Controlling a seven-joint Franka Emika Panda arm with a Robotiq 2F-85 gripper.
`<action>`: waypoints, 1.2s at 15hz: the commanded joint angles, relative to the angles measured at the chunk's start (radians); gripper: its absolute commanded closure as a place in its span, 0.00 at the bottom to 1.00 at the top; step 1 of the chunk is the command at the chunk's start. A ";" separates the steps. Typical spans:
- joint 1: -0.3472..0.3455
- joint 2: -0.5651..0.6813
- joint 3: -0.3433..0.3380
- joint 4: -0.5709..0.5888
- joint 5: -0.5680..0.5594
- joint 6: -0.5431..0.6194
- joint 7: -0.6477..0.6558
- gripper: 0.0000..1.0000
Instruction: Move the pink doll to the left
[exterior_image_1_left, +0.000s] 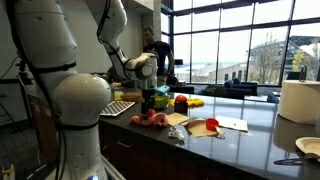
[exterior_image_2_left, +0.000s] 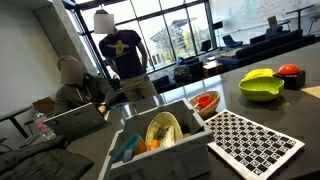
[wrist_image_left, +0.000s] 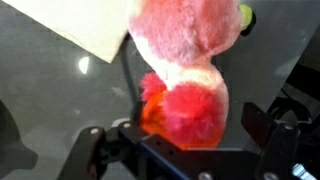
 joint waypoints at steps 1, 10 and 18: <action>-0.035 0.061 0.016 0.001 -0.003 0.066 -0.035 0.00; -0.072 0.146 0.027 0.002 0.026 0.177 -0.068 0.62; -0.089 0.109 0.049 0.001 0.002 0.141 -0.046 0.97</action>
